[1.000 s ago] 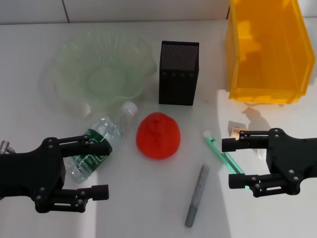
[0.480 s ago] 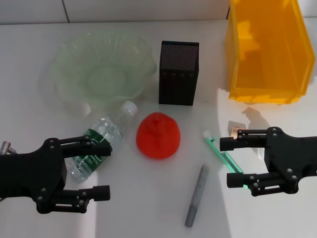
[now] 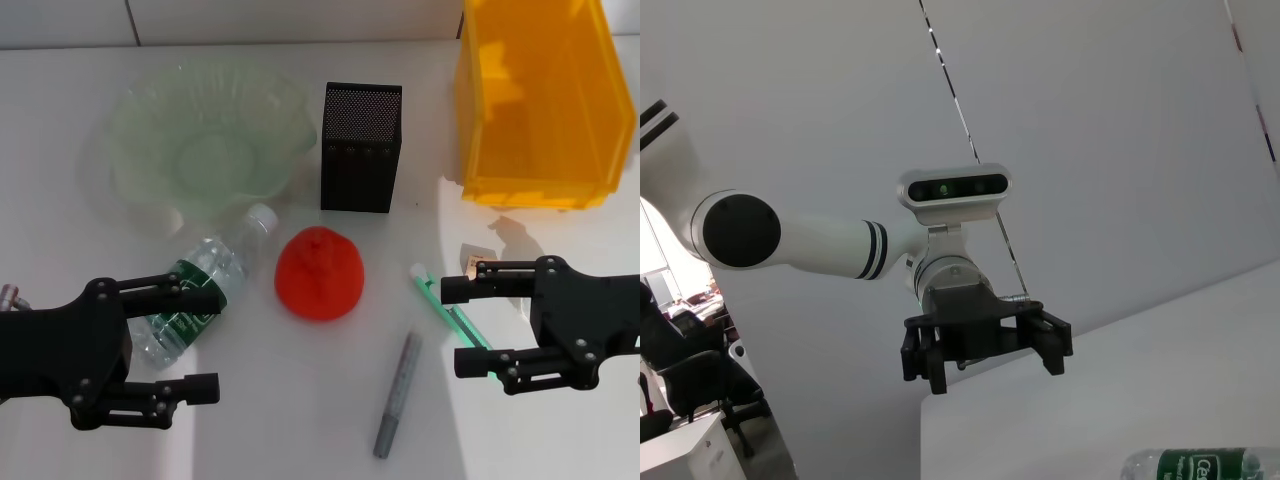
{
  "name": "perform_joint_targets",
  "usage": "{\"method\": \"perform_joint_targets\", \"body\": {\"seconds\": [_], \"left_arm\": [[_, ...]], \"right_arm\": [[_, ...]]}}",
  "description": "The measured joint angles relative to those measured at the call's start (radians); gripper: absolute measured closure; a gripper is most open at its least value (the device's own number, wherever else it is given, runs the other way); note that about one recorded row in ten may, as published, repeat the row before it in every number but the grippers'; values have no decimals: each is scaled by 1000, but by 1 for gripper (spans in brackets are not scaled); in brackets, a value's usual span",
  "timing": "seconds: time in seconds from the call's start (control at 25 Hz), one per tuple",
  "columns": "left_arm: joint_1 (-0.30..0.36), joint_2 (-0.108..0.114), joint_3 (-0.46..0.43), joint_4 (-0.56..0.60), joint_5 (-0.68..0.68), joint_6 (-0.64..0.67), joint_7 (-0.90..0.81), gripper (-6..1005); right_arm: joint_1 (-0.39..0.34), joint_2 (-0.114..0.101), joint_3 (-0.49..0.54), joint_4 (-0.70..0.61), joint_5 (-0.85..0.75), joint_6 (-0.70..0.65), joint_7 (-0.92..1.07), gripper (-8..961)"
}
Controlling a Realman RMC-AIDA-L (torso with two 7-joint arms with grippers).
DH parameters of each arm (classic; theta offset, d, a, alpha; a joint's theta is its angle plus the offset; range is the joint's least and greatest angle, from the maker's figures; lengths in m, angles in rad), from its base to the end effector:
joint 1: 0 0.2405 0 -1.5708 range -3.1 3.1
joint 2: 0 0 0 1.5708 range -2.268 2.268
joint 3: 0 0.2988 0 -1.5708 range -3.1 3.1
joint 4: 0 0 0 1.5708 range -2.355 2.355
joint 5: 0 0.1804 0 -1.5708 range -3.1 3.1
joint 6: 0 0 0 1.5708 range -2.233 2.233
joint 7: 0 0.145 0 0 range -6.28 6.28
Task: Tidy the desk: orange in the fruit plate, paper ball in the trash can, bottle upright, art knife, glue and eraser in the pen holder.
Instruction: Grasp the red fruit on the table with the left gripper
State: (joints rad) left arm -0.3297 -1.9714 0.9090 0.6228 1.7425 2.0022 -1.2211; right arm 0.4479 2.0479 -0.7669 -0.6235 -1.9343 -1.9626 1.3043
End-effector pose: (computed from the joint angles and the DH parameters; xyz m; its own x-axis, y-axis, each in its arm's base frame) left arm -0.2914 0.2270 0.0158 0.7295 0.2551 0.6346 0.2275 -0.9655 0.1265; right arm 0.2677 0.2551 -0.0114 0.7472 -0.3164 -0.5845 -0.2619 -0.9484 0.1787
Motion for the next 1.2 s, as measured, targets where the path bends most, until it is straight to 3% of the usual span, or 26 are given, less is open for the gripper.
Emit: {"method": "perform_joint_targets", "body": {"seconds": [0.2, 0.4, 0.52, 0.72, 0.84, 0.88, 0.92, 1.08, 1.2], "left_arm": [[7, -9, -53, 6, -14, 0, -42, 257], [-2, -3, -63, 56, -11, 0, -157, 263], [-6, -4, -63, 146, -8, -2, -268, 266], [-22, -25, -52, 442, 16, -12, -571, 272], [-67, -61, -50, 602, 94, -12, -693, 276], [-108, -82, -44, 668, 161, -12, -748, 277], [-108, -82, -44, 668, 161, -12, -748, 278], [-243, -96, 66, 697, 284, -55, -867, 283], [-277, -96, 116, 696, 334, -101, -888, 286]], "right_arm": [[-4, 0, 0, 1, 0, 0, 0, 215], [-15, -1, 8, 1, 0, -7, 0, 215], [-18, -2, 3, 1, 0, -5, -1, 216], [-28, -6, 0, 1, 0, 3, -6, 216], [-39, -7, 0, 0, 0, 10, -8, 216], [-50, -7, 2, -1, -3, 21, -8, 216], [-50, -7, 2, -1, -3, 21, -8, 216], [-86, -13, 9, -2, -26, 41, -9, 217], [-103, -18, 10, -2, -26, 44, -9, 217]]}}
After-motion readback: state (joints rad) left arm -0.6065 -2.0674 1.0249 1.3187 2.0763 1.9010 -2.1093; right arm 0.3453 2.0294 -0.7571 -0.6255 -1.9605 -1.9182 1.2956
